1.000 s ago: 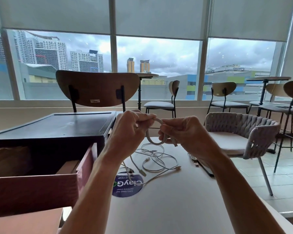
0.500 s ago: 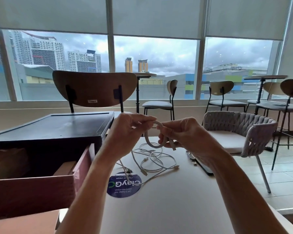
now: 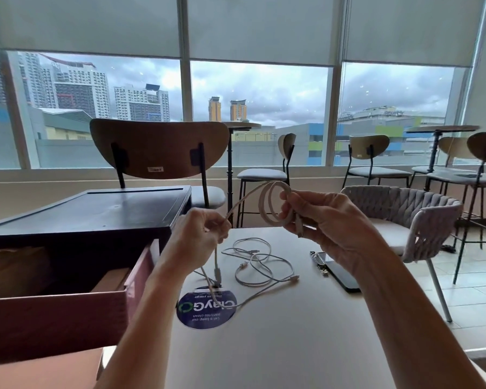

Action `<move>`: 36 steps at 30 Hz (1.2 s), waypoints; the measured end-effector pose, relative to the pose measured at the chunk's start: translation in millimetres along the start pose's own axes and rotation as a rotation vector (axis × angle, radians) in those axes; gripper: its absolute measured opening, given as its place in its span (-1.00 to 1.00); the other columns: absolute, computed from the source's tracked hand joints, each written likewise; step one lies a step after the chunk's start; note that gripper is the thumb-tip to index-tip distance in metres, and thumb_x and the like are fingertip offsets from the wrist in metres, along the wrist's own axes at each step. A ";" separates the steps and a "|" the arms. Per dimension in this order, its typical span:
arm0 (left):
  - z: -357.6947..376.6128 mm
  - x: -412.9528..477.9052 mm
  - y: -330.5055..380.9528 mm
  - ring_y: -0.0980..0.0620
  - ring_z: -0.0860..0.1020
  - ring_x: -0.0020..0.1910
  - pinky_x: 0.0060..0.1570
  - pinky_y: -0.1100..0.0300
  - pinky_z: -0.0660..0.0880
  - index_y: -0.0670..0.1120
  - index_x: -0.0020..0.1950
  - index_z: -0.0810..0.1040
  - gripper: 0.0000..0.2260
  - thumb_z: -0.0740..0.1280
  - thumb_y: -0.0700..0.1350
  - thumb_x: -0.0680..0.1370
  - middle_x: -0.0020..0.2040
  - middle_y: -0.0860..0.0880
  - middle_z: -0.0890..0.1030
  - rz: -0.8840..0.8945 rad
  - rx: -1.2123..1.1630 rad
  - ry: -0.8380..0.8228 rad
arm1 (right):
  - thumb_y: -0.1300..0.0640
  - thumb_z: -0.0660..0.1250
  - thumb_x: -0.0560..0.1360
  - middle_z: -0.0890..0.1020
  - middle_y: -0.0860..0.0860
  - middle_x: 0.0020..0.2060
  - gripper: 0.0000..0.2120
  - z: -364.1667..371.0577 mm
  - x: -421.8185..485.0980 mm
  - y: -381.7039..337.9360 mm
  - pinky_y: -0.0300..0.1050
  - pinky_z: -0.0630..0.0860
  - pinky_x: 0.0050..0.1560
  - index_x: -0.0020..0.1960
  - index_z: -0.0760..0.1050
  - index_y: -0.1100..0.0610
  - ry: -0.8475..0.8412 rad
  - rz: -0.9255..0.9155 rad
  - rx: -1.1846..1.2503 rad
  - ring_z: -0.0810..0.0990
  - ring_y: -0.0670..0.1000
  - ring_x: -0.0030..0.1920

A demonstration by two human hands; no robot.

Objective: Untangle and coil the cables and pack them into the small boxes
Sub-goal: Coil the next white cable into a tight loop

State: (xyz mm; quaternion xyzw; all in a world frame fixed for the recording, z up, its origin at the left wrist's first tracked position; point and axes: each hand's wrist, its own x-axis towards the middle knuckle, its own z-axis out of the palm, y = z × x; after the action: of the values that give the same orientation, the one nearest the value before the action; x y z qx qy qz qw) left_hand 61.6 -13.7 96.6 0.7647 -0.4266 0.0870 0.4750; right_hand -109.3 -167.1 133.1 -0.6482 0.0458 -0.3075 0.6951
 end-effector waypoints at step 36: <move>8.3 -7.3 45.6 0.07 0.59 -0.26 -0.11 0.14 0.46 -0.11 0.23 0.51 -0.66 0.39 -0.09 0.47 -0.23 -0.02 0.62 -0.371 -1.015 -0.385 | 0.24 0.44 0.47 0.71 0.11 -0.27 -0.91 18.7 9.3 26.4 -0.15 0.63 -0.19 -0.12 0.70 0.10 0.134 -0.101 -0.130 0.68 0.01 -0.25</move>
State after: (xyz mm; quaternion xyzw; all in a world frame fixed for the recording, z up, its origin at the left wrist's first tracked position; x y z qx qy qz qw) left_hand 21.2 -24.6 118.0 0.5051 -0.3523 -0.3544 0.7036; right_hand -83.5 -156.1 114.5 -0.6715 0.0795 -0.3812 0.6305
